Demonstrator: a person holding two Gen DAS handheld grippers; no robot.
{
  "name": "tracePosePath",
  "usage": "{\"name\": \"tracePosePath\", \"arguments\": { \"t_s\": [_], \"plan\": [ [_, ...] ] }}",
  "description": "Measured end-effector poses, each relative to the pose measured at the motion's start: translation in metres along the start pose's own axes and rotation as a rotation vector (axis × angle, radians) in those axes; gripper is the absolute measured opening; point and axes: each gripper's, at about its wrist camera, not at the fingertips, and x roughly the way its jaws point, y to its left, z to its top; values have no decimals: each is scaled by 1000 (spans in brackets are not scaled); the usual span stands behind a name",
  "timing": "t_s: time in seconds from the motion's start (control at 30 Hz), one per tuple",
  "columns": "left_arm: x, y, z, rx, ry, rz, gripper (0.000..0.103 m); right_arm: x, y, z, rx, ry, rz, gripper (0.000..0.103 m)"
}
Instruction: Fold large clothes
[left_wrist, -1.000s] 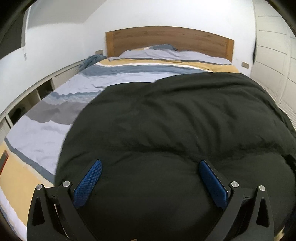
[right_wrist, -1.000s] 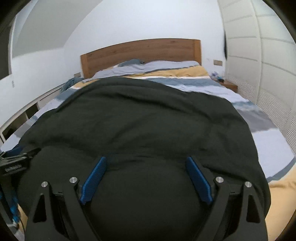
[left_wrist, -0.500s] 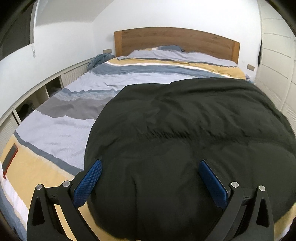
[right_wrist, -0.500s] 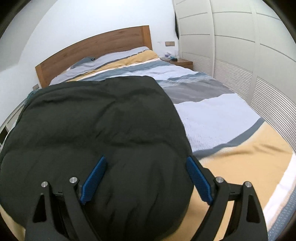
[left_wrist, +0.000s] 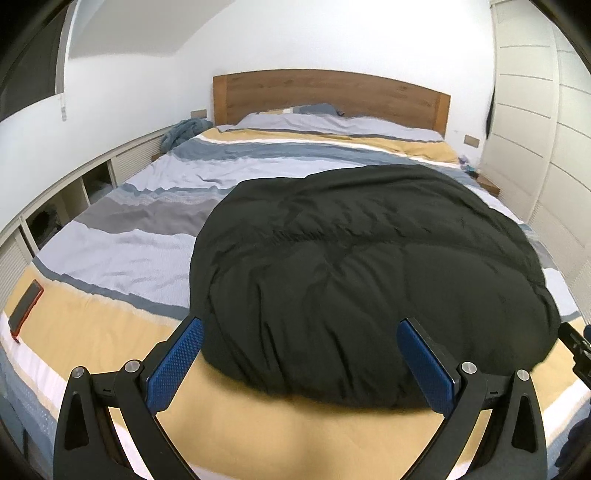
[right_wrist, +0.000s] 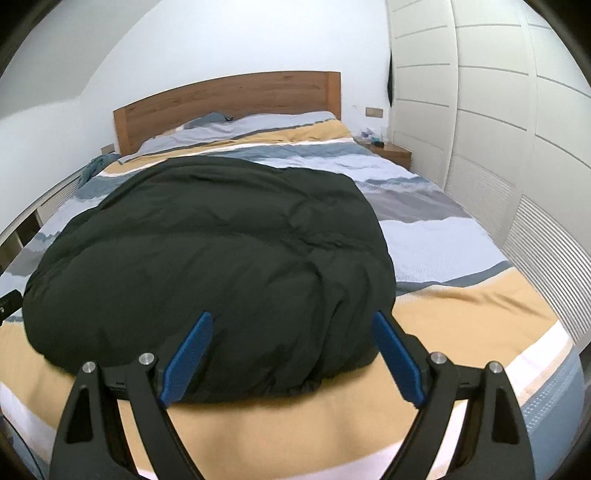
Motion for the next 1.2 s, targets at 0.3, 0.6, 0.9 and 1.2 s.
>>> {"name": "tracePosePath", "arguments": {
  "t_s": [0.3, 0.6, 0.9, 1.2],
  "plan": [
    [-41, -1, -19, 5, -13, -31, 103, -44, 6, -9, -31, -15, 0, 88],
    [-75, -5, -35, 21, -38, -41, 103, -72, 9, -17, -56, -30, 6, 88],
    [-101, -6, -46, 40, -62, -33, 103, -96, 10, -24, -65, -50, 11, 88],
    [-119, -7, -55, 51, -66, -46, 103, -118, 11, -28, -78, -75, 5, 88]
  ]
}}
